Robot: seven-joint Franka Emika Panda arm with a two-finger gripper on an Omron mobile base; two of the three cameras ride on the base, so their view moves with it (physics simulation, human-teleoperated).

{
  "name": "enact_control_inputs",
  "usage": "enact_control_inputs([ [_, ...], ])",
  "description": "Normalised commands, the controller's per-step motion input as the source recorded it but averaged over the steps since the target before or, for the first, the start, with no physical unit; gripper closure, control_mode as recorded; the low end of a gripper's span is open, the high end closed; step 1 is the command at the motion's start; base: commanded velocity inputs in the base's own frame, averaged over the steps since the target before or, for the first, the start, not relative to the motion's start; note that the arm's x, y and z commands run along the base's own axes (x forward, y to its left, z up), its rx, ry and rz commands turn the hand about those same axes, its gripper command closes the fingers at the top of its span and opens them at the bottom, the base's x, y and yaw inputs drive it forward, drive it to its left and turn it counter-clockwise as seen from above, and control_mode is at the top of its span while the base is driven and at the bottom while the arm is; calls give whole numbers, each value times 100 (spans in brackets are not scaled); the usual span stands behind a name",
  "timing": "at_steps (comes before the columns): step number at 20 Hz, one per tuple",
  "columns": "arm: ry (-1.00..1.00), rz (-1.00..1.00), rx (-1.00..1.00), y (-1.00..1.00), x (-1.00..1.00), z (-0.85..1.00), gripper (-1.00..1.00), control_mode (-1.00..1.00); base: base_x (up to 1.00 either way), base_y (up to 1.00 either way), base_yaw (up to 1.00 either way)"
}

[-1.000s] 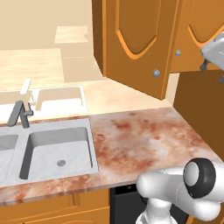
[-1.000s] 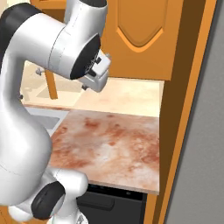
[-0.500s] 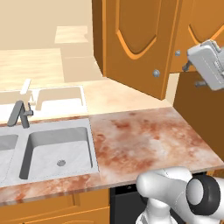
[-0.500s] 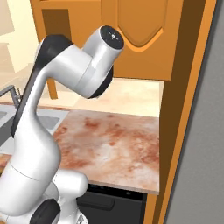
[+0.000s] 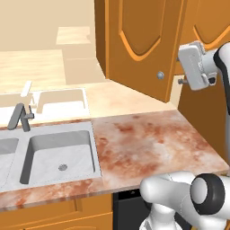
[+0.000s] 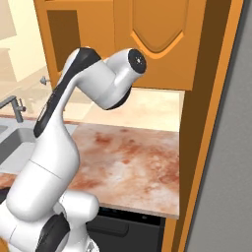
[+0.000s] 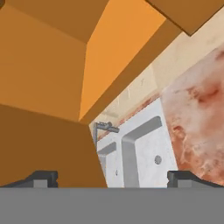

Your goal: Open the cabinet and move the ladle to the pot. Then close the cabinet.

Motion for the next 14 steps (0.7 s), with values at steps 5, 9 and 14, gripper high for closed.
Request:
enact_control_inputs([
  [5,0,1,11,54,4,5,-100,-100,0,0,0],
  [9,0,1,9,58,0,13,-100,-100,0,0,0],
  [14,-5,1,5,67,-2,24,-100,-100,0,0,0],
])
